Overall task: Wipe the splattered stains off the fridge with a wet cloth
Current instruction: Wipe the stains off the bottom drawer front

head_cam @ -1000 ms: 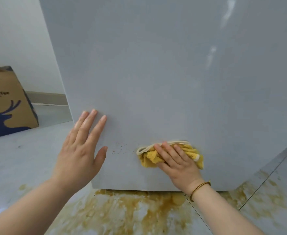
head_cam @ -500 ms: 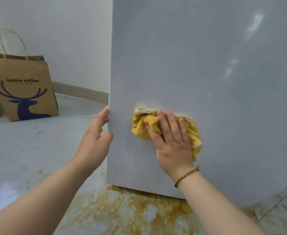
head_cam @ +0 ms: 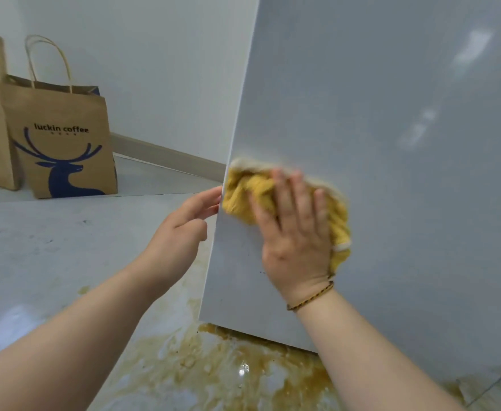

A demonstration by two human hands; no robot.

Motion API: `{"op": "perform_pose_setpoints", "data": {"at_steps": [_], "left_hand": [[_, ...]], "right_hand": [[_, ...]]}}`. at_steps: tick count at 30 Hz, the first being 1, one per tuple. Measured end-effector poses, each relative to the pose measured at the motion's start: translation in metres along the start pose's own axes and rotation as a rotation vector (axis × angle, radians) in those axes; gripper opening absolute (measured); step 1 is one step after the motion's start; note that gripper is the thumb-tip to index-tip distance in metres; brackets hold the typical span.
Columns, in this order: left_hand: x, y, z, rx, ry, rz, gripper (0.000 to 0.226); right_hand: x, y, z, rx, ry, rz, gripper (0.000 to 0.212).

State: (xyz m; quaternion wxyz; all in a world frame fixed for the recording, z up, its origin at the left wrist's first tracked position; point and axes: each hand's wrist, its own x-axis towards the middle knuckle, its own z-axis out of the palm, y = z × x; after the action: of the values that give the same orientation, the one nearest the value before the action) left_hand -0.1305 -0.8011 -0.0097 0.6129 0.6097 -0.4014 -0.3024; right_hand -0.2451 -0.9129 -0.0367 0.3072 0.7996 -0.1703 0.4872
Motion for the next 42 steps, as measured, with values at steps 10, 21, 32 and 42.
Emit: {"op": "perform_pose_setpoints", "data": {"at_steps": [10,21,32,42], "left_hand": [[-0.006,-0.004,0.004,0.032,-0.04,-0.014,0.07],[-0.022,-0.048,0.013,0.15,-0.005,-0.098,0.069],[-0.021,-0.063,0.013,0.115,-0.024,-0.076,0.075],[-0.043,-0.09,0.03,0.874,0.034,0.475,0.07]], "right_hand": [[-0.122,-0.009,0.014,-0.053,-0.509,-0.547,0.045],[-0.098,-0.052,0.031,0.023,-0.197,-0.015,0.04],[-0.206,-0.025,0.02,-0.096,-0.971,-0.848,0.048],[-0.13,0.047,-0.017,0.166,-0.265,-0.229,0.034]]}}
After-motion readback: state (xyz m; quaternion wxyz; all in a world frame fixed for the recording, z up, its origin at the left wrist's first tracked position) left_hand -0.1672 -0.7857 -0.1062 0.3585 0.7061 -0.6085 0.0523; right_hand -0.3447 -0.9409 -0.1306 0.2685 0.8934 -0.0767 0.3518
